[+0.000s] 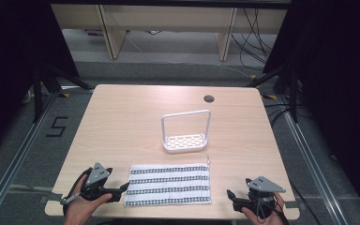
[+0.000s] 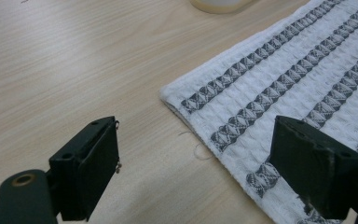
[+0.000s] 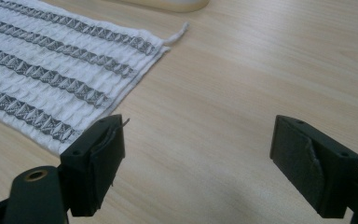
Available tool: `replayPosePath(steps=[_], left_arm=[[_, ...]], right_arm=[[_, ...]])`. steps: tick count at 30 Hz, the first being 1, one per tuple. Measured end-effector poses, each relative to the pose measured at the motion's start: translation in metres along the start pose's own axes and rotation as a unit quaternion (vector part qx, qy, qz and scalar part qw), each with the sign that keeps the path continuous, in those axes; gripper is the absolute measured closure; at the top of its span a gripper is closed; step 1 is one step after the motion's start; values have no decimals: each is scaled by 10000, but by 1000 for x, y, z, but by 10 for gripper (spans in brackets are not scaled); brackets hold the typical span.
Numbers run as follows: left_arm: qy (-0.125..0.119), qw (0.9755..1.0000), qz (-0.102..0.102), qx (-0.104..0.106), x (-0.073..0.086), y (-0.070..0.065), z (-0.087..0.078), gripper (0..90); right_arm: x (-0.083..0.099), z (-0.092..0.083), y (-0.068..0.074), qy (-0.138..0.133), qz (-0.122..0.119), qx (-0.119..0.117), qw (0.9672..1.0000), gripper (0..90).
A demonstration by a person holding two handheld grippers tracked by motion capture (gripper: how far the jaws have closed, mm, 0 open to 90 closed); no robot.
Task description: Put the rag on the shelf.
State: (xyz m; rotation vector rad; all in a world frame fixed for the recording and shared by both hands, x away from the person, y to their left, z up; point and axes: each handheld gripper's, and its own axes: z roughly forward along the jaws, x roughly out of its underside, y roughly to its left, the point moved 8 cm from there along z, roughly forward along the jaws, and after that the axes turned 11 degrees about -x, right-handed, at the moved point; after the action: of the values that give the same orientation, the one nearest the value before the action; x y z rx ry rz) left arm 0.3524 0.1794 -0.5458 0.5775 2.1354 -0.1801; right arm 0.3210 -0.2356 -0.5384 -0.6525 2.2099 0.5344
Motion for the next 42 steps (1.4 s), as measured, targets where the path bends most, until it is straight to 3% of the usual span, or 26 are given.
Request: replayPosePath(steps=[3,5,8,9,10,12,14,15,18,19,20,21,26,27,29,31,32,33,35,37,39,40,42], left_arm=[[-1,10000,13,-10,0,-1,0,150],[75,9998,173,28,1,0,0,148],[-14,10000,46,87,-2,-4,0,149],[-66,9999,46,130,-4,-6,0,152],[-3,9997,185,162,-4,-5,-1,154],[-32,9998,168,141,-6,-6,-1,157],[-85,9993,140,350,-12,-15,0,157],[-85,9993,140,350,-12,-15,0,158],[-115,9983,298,496,-21,-26,2,158],[-201,9980,214,553,-25,-31,4,158],[-201,9980,214,553,-25,-31,4,159],[-129,9976,333,588,-27,-34,5,159],[-152,9961,498,708,-38,-46,11,173],[-200,9952,530,794,-45,-50,14,183],[-263,9952,456,827,-50,-54,16,192],[-222,9944,579,859,-57,-56,20,200],[-317,9940,480,931,-64,-62,26,207],[-263,9937,559,936,-67,-63,29,208],[-228,9927,666,983,-74,-65,35,209],[-257,9930,615,977,-79,-67,38,212],[-257,9919,569,1104,-88,-75,49,212],[-247,9912,623,1146,-90,-78,51,213],[-249,9900,705,1192,-96,-86,58,214]], right_arm=[[0,1,1,-13,-57,-51,10000,202],[0,1,2,7,-77,-12,10000,202],[-1,1,3,21,-131,-15,9999,205],[-1,2,4,-4,-130,-70,9999,206],[-1,2,6,-7,-81,-76,9999,208],[-1,3,6,-13,-67,-93,9999,209],[-2,3,8,-34,-87,-129,9999,210],[-2,3,8,-34,-87,-129,9999,210],[-4,2,12,-38,-131,-160,9998,216],[-3,1,17,4,94,-144,9999,217],[-3,1,17,4,94,-144,9999,217],[-5,3,15,-49,-160,-222,9996,219],[-5,6,23,67,-255,-282,9993,229],[-6,9,26,76,-310,-359,9988,231],[-6,8,26,72,-289,-279,9992,234],[-6,9,30,101,-299,-291,9991,245],[-6,11,35,112,-186,-324,9992,250],[-8,12,33,98,-368,-359,9986,253],[-9,13,36,116,-385,-377,9985,258],[-9,15,38,128,-454,-429,9980,264],[-9,17,42,188,-400,-592,9973,274],[-9,16,43,155,-345,-456,9982,277],[-10,17,45,131,-431,-494,9978,285]])
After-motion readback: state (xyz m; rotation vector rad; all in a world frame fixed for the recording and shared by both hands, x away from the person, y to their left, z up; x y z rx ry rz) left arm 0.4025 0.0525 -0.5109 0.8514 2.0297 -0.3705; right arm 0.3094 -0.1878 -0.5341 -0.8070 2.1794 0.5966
